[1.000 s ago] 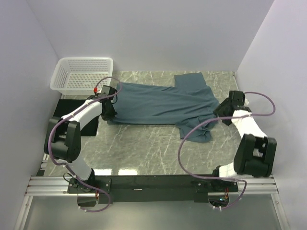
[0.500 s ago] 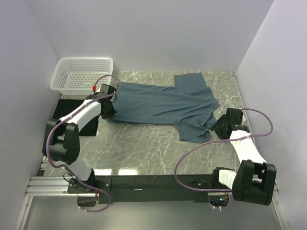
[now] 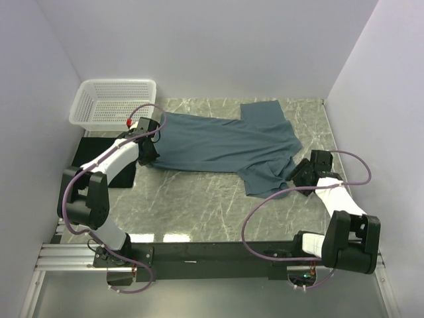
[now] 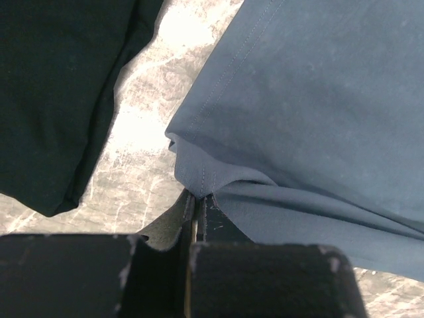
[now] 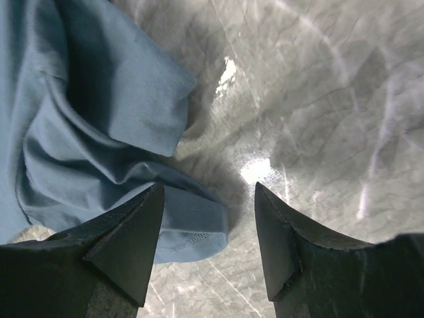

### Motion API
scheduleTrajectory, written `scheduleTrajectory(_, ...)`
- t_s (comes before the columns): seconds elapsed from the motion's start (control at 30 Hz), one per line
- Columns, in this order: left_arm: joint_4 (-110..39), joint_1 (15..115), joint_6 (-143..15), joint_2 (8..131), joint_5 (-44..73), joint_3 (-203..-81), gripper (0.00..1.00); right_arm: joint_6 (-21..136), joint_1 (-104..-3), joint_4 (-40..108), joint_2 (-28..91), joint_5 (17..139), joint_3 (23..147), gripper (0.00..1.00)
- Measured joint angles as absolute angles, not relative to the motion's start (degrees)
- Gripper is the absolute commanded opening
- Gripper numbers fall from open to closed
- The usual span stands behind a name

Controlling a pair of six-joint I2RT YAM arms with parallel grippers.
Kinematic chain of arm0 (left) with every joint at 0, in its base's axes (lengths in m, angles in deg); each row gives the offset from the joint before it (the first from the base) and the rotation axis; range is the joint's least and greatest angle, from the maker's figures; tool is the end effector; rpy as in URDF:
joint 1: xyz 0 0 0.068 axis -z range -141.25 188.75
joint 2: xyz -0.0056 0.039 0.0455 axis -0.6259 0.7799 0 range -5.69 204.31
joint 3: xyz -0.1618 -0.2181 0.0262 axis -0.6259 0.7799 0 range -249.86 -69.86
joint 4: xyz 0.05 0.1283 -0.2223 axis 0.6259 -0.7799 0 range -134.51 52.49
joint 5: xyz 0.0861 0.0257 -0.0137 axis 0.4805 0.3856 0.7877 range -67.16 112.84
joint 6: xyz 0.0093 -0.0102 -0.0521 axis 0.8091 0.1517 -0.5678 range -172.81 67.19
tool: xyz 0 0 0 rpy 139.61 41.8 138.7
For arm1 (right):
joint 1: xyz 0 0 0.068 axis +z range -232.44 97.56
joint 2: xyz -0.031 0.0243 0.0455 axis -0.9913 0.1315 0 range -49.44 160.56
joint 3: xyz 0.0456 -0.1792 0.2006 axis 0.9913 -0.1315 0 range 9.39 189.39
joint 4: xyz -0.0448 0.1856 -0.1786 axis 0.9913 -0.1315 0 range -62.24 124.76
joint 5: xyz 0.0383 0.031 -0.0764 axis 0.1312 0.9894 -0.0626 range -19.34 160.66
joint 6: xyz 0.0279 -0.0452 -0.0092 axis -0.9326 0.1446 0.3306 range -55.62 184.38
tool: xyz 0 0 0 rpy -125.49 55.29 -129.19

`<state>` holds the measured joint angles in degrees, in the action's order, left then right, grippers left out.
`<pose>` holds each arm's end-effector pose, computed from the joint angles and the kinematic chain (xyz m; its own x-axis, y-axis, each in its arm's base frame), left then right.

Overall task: Fold and stack the t-shirts
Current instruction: Flatten the tshirt out

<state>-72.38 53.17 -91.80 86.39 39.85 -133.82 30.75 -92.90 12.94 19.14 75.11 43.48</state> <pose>0.3155 -0.0704 0.2186 -0.7395 -0.4310 -0.5171 -0.4578 0.8852 -0.0832 0.2171 -0.0372 0.1789 -0.6046 0.6730 -0.4261 0.5685 0.7392 0.3610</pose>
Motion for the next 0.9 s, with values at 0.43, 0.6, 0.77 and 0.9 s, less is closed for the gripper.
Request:
scheduleTrajectory(0.43,-72.4,53.2,-91.4,86.4,40.6,-133.8,0.01,29.7,-92.9,14.6,21.8,80.3,40.7,0.58)
scheduleTrajectory(0.6,-72.4,53.2,-91.4,86.4,40.7,-133.8,0.01,29.7,-92.9,15.0,21.7,80.5,39.8,0.41)
scheduleTrajectory(0.77,-72.4,53.2,-91.4,86.4,40.8,-133.8,0.01,29.7,-92.9,14.8,21.1,80.6,39.2,0.12)
scheduleTrajectory(0.9,-72.5,53.2,-91.4,86.4,41.1,-133.8,0.01,29.2,-92.9,11.9,17.2,79.3,39.3,0.0)
